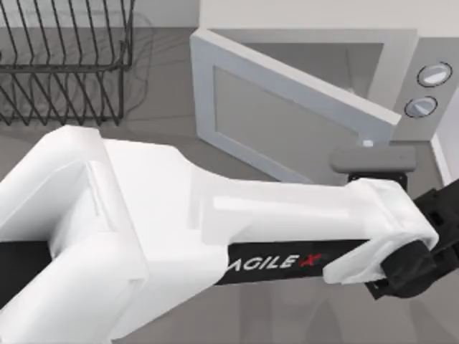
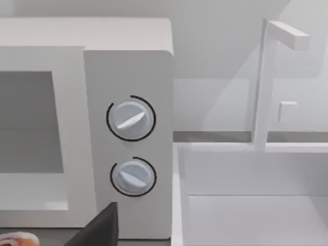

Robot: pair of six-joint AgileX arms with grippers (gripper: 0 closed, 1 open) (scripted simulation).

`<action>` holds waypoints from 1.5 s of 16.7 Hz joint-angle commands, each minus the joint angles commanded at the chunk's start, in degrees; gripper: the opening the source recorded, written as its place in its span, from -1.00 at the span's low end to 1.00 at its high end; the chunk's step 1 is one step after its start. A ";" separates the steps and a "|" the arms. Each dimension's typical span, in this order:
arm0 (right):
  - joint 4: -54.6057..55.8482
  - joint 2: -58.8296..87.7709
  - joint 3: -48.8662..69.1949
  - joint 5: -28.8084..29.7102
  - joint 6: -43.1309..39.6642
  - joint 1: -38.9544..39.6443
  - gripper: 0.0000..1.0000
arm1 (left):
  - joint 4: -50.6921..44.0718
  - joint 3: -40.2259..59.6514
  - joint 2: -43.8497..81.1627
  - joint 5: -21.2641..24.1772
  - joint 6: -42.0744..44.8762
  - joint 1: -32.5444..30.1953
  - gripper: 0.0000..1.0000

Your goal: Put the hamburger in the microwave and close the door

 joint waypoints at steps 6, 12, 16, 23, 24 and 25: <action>0.00 0.00 0.00 0.00 0.00 0.00 1.00 | 0.38 0.93 0.54 0.45 0.83 1.04 -1.00; 0.00 0.00 0.00 0.00 0.00 0.00 1.00 | 3.51 10.66 7.76 4.35 9.84 8.95 -1.00; 0.00 0.00 0.00 0.00 0.00 0.00 1.00 | 4.35 13.23 9.70 5.42 12.28 11.07 -1.00; 0.00 0.00 0.00 0.00 0.00 0.00 1.00 | 2.91 18.48 12.82 6.32 13.89 12.15 -1.00; 0.00 0.00 0.00 0.00 0.00 0.00 1.00 | 2.37 20.72 14.23 6.75 14.58 12.75 -1.00; 0.00 0.00 0.00 0.00 0.00 0.00 1.00 | 1.78 23.19 15.74 7.21 15.32 13.44 -1.00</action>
